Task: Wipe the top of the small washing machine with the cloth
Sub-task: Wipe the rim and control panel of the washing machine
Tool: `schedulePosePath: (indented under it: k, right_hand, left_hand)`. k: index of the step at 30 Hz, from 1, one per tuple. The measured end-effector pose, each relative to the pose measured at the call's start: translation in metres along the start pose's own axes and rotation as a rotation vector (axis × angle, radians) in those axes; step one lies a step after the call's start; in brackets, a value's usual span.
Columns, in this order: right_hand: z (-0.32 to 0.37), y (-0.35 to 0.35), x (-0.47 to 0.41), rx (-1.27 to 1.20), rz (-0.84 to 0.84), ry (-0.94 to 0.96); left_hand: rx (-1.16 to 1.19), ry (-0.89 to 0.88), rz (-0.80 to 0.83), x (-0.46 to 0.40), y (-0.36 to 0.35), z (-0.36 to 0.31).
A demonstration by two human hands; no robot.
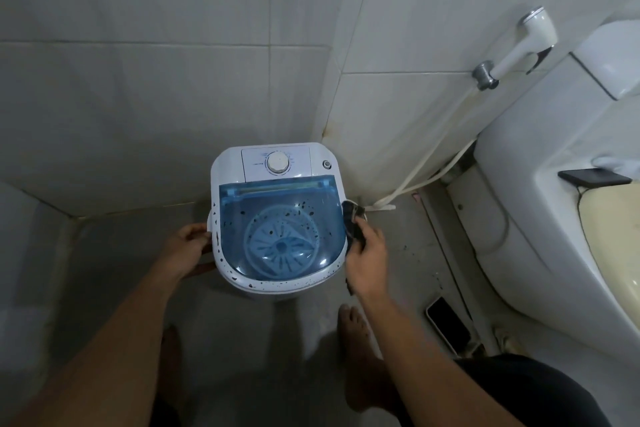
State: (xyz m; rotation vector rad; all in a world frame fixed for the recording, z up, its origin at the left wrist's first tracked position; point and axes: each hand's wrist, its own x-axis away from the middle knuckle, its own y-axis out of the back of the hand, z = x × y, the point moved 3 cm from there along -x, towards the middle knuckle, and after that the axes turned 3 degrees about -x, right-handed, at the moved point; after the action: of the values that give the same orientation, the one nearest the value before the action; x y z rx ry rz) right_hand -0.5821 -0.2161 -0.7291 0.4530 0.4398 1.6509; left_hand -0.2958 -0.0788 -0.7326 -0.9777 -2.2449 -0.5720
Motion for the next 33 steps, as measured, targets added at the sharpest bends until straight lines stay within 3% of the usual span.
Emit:
schedulePosePath:
  k: [5, 12, 15, 19, 21, 23, 28, 33]
  right_hand:
    - [0.010, -0.011, -0.045, 0.091, 0.045, -0.002]
    - [-0.016, -0.008, 0.059, -0.035, -0.164, 0.038]
    - [-0.015, -0.012, 0.109, 0.019, -0.078, 0.151]
    - [0.008, -0.036, 0.143, 0.294, 0.279, 0.395]
    - [0.014, -0.039, 0.140, 0.392, 0.380, 0.474]
    - [0.008, -0.026, 0.127, 0.432, 0.363, 0.498]
    - [-0.016, 0.016, 0.095, 0.342, 0.005, 0.294]
    - [0.016, -0.034, 0.124, 0.511, 0.248, 0.535]
  left_hand:
    - [0.000, -0.006, -0.009, 0.001, 0.000, 0.000]
    - [0.014, 0.001, -0.030, -0.002, -0.001, 0.002]
    - [0.006, -0.013, -0.038, -0.003, -0.001, 0.003]
    - [0.003, -0.018, -0.033, -0.004, 0.000, 0.004]
    - [-0.004, -0.022, -0.028, -0.005, 0.002, 0.003]
    - [-0.014, -0.024, -0.028, -0.005, 0.003, 0.003]
    - [-0.004, -0.016, -0.029, -0.008, 0.005, 0.004]
    - [-0.048, -0.022, -0.033, -0.010, 0.005, 0.001]
